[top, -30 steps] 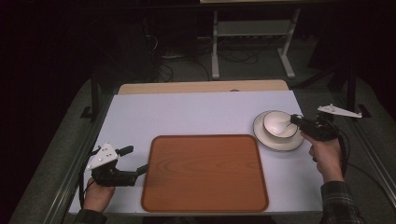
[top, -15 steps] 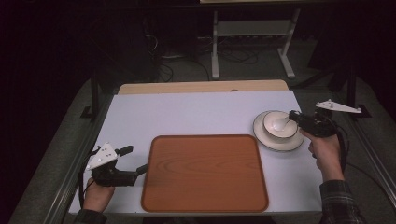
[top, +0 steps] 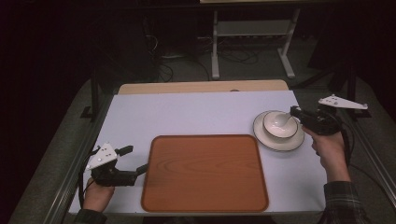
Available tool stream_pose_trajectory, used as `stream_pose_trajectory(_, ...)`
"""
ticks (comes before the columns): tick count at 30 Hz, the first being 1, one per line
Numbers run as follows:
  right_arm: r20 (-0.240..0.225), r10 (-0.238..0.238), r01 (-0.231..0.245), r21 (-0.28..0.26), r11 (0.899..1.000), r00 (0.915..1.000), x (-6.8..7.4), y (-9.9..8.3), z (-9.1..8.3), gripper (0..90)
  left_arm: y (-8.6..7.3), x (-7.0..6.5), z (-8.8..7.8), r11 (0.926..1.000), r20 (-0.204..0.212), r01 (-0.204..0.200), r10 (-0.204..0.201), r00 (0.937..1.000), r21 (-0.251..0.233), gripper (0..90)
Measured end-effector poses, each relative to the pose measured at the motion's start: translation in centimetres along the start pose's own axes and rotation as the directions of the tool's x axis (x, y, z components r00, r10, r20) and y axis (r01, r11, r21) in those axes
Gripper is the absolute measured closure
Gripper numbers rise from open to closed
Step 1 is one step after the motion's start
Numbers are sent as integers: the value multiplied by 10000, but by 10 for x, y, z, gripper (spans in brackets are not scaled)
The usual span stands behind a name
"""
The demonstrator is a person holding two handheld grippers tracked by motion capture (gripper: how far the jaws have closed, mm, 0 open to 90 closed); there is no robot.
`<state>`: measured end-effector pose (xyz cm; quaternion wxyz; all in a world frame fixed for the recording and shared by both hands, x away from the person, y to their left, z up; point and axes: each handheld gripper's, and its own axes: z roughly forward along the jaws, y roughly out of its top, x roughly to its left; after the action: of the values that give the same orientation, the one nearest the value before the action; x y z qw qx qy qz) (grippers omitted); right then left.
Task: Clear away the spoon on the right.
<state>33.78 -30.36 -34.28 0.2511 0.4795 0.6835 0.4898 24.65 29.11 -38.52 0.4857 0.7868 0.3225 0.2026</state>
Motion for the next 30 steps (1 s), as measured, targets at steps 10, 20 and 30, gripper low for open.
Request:
stream_pose_trajectory(10,-411,-467,462,-150,9988,9981,14,12,-10,829,0,0,0,10000,-3,-2,2,10000,-10,129)
stream_pose_trajectory(20,-945,-978,977,-63,9952,9907,31,18,-14,829,0,0,-1,10000,-13,-24,24,10000,-4,129)
stream_pose_trajectory(30,-1777,-1216,1277,234,9915,9765,51,17,-13,829,0,0,0,10000,15,0,0,10000,-8,129)
